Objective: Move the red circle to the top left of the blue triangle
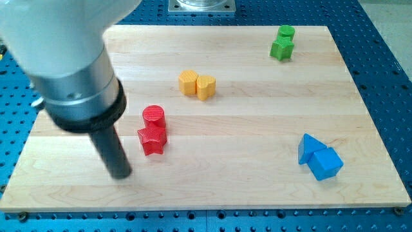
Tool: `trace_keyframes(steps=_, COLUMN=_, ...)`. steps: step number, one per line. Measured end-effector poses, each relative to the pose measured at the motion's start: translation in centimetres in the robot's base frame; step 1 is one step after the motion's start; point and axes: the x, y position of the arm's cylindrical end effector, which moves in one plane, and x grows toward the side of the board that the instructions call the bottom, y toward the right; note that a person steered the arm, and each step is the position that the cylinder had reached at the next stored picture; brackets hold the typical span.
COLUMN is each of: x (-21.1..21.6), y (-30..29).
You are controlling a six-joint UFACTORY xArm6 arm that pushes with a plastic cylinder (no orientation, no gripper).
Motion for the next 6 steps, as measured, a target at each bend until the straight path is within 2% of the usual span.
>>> trace_keyframes(steps=1, x=-5.2, y=3.2)
trace_keyframes(steps=2, x=-4.7, y=2.8)
trace_keyframes(steps=3, x=-7.8, y=-0.8)
trace_keyframes(steps=4, x=-10.8, y=11.5)
trace_keyframes(steps=5, x=-11.7, y=24.4)
trace_keyframes(steps=6, x=-8.0, y=19.5)
